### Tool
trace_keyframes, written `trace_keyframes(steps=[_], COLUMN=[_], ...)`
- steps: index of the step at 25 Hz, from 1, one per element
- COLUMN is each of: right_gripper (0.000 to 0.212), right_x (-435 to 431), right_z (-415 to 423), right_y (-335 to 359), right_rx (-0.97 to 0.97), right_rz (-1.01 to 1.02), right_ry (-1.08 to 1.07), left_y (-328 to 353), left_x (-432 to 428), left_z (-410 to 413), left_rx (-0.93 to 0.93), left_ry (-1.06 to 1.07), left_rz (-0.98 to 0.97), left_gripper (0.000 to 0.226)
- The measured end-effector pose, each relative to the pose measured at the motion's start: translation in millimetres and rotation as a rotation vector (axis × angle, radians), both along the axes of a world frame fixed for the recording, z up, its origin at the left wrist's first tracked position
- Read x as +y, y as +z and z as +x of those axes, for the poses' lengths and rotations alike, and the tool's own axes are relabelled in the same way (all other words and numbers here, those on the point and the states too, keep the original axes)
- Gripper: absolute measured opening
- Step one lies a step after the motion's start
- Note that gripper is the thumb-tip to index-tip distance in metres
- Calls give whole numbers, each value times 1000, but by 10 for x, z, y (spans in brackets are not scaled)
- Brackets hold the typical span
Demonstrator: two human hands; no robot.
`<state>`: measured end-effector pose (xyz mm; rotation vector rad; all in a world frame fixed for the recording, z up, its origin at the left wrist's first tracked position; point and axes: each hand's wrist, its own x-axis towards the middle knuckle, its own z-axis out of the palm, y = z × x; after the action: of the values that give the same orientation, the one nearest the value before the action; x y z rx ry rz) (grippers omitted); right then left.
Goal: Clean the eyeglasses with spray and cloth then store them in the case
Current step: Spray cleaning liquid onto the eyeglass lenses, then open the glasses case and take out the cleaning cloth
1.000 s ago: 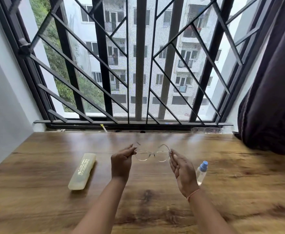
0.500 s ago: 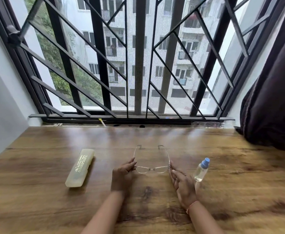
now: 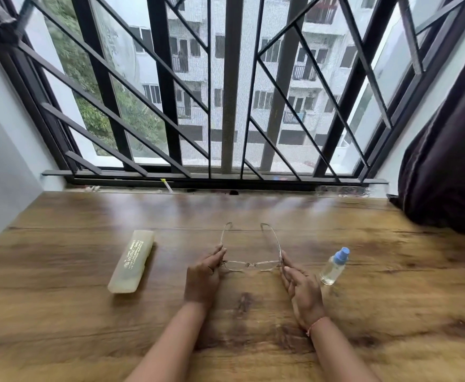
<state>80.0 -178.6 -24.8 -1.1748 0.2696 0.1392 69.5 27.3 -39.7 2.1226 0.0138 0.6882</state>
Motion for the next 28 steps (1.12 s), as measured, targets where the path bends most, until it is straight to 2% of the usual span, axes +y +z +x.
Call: trace_keyframes(steps=[11,13,15,16,19,23,26,28], right_gripper=[38,39,42,43,50,51,54,51], right_x=[0,38,210,369,964,1679,1963,2084], right_z=[-63,-116,-200,-240,-311,-212,-122,-76], right_y=[53,99,184,246,305,202,128,177], right_rx=[-52,-111,-275,-373,-575,-763,-895,-1015], right_rz=[-62,-258,-548,-617,-686,-896,-1091,-1214], right_ry=[-29,-127,-213,-205,26,409,692,794], left_y=[16,39,38,36,4,46,111,123], left_x=[72,132,271,375,729,982,1023,1023], left_z=[-96,-252,-430,-502,-608,-669,-720,-734], left_rx=[-39,-70,-132,-155,-71,241,300,273], left_ry=[33,115,243,319,547,649,631,637], left_rz=[-68,-52,-1,35,161,23,-168,-215], left_gripper=[37,34,38,41,60,106,109,107])
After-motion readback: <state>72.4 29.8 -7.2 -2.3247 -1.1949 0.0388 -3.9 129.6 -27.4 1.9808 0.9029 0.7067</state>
